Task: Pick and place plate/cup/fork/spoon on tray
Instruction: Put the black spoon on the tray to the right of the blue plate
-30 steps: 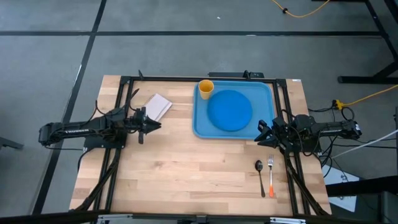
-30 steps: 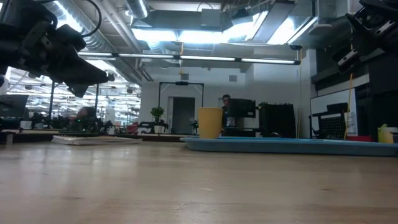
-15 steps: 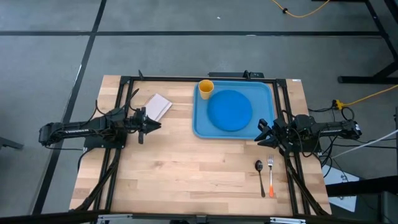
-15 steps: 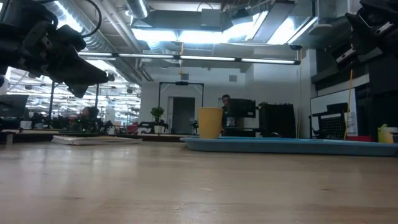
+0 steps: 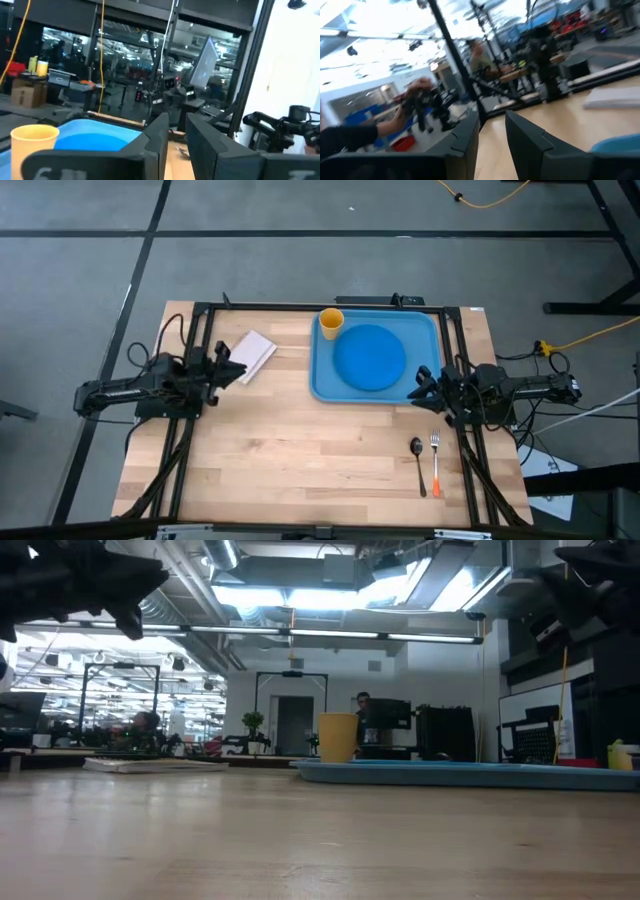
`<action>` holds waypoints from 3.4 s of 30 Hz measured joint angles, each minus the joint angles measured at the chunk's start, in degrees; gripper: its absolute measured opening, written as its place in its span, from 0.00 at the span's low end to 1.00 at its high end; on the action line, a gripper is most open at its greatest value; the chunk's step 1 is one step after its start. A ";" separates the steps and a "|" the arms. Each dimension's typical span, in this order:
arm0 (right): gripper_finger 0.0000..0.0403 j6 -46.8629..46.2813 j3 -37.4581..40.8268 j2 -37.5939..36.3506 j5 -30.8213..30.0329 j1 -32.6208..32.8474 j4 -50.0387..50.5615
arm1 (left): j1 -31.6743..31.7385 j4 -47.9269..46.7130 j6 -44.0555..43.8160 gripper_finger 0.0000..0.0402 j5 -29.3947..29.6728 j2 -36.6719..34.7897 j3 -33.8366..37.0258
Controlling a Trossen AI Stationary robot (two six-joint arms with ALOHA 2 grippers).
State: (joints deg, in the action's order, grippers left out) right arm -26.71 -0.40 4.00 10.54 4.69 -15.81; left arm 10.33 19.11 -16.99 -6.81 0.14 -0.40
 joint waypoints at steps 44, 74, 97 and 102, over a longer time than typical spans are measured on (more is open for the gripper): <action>0.25 -27.50 -34.30 45.82 14.19 15.98 26.72 | -1.11 -17.02 0.07 0.15 1.64 0.00 0.00; 0.25 -89.05 -45.64 72.51 -4.58 38.03 58.83 | -1.09 -16.98 0.09 0.15 1.65 0.01 0.00; 0.25 -99.02 -45.58 80.25 -14.40 48.46 62.87 | -1.11 -16.98 0.08 0.15 1.65 0.00 0.00; 0.25 -99.04 -45.56 82.26 -14.48 48.46 62.16 | -1.09 -16.98 0.07 0.15 1.65 0.00 0.00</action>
State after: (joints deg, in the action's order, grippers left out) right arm -125.75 -45.95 86.26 -3.93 53.15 46.35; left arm 9.23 2.13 -16.92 -5.16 0.14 -0.40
